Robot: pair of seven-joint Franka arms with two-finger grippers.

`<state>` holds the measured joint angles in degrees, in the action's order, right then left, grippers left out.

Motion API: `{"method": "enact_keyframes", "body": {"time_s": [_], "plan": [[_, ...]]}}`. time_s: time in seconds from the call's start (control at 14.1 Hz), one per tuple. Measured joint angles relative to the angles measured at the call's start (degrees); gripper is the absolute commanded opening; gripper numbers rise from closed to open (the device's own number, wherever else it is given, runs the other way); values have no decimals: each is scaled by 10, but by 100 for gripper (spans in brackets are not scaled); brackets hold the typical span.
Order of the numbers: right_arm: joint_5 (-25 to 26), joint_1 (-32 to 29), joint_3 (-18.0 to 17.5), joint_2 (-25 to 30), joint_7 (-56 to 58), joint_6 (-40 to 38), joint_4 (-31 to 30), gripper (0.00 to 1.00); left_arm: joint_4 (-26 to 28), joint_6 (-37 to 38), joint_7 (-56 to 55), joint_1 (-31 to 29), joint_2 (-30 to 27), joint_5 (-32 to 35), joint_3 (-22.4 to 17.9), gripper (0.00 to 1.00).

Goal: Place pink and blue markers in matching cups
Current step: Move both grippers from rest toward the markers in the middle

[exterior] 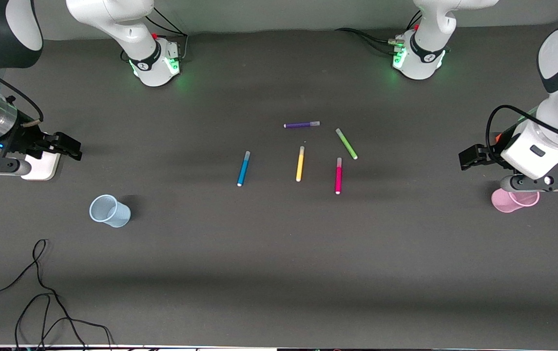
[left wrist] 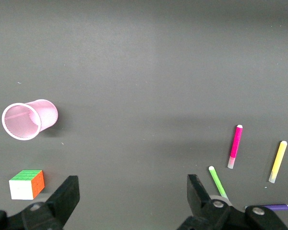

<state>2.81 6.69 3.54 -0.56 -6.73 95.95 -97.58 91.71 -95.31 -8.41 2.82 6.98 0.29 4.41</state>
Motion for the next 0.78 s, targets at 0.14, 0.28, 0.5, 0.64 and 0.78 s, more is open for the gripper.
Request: {"method": "enact_keyframes", "body": {"time_s": [0.14, 0.28, 0.5, 0.64, 0.78], "plan": [[0, 3, -1, -6, 0, 0, 3, 100, 0, 0, 0, 0, 0, 0, 0, 100], [0, 6, -3, -6, 0, 0, 4, 100, 0, 0, 0, 0, 0, 0, 0, 100], [0, 28, -3, -8, -1, 0, 4, 100, 0, 0, 0, 0, 0, 0, 0, 100], [-15, 38, -3, -13, -3, 0, 5, 100, 0, 0, 0, 0, 0, 0, 0, 100], [-51, 37, 0, -16, -3, 0, 6, 100, 0, 0, 0, 0, 0, 0, 0, 100]]}}
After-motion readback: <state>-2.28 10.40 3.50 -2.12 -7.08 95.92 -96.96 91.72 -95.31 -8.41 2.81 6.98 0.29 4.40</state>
